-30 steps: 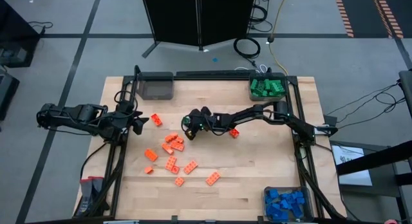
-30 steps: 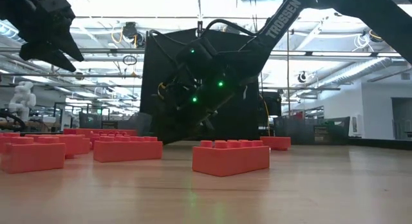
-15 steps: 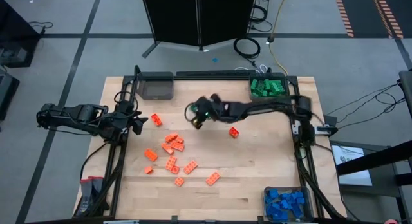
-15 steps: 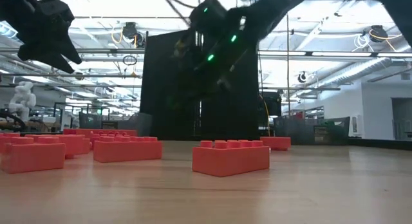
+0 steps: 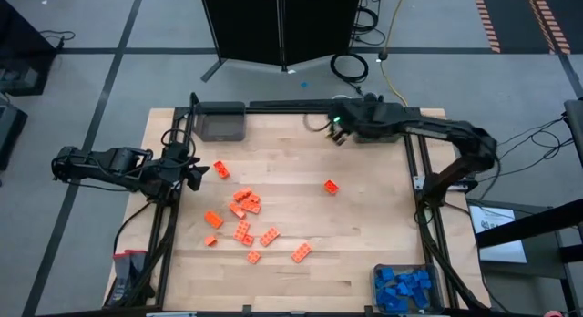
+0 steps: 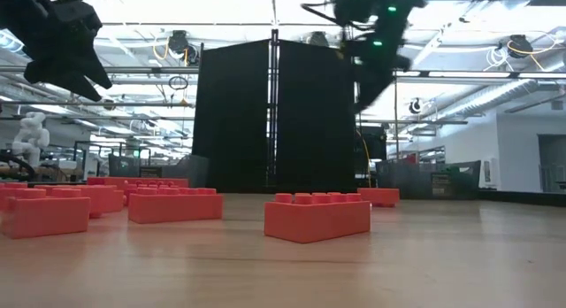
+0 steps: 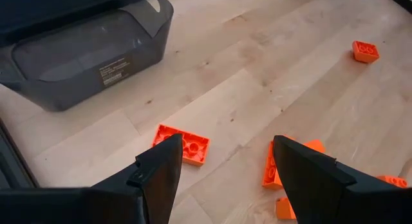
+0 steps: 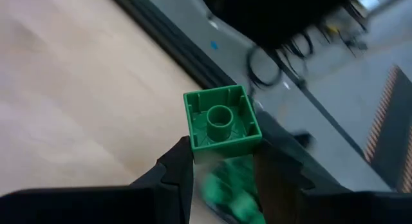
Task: Sort blocks
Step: Put the green game piece into the top right black bin
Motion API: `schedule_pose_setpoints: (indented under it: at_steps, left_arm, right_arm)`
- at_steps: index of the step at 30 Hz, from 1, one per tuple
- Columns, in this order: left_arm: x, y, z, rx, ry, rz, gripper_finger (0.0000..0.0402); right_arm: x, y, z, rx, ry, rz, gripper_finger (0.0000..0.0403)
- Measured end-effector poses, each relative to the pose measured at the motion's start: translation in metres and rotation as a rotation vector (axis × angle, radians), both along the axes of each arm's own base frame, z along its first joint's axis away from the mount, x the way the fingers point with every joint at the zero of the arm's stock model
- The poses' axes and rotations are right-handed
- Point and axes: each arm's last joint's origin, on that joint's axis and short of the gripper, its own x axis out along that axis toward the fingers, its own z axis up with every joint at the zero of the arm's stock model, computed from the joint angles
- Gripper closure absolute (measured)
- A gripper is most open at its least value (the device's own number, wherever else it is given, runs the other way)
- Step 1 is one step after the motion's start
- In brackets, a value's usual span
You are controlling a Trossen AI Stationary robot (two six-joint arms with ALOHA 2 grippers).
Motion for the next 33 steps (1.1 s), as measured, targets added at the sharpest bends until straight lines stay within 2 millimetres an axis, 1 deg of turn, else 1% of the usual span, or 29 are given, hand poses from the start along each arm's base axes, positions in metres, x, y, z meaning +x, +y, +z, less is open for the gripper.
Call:
schedule_pose_setpoints:
  at_steps: [3,6,9,11,14,18,21,24,28,33]
  left_arm:
    - [0.000,0.000,0.000,-0.001,-0.001,0.001,0.0157]
    - [0.000,0.000,0.000,-0.002,-0.004,0.002,0.0157]
    - [0.000,0.000,0.000,0.001,-0.004,0.004,0.0157]
    - [0.000,0.000,0.000,0.003,-0.005,0.006,0.0157]
    - [0.000,0.000,0.000,0.006,-0.006,0.009,0.0157]
    - [0.000,0.000,0.000,0.006,-0.006,0.009,0.0157]
    - [0.000,0.000,0.000,-0.004,-0.013,0.021,0.0157]
    - [0.000,0.000,0.000,-0.020,-0.024,0.039,0.0157]
    - [0.000,0.000,0.000,-0.024,-0.026,0.043,0.0157]
    - [0.000,0.000,0.000,-0.024,-0.024,0.043,0.0157]
  right_arm:
    - [-0.038,-0.013,0.002,0.005,0.018,-0.088,0.0290]
    - [-0.072,-0.025,-0.006,0.020,0.009,-0.187,0.0290]
    - [-0.095,-0.038,-0.015,0.043,-0.060,-0.265,0.0290]
    - [-0.103,-0.046,-0.022,0.060,-0.102,-0.311,0.0290]
    - [-0.110,-0.059,-0.033,0.093,-0.141,-0.366,0.0288]
    - [-0.114,-0.076,-0.049,0.133,-0.108,-0.430,0.0280]
    - [-0.114,-0.084,-0.060,0.201,-0.119,-0.434,0.0280]
    - [-0.114,-0.088,-0.067,0.270,-0.133,-0.415,0.0273]
    - [-0.113,-0.089,-0.066,0.292,-0.143,-0.386,0.0249]
    - [-0.110,-0.094,-0.049,0.264,-0.150,-0.347,0.0220]
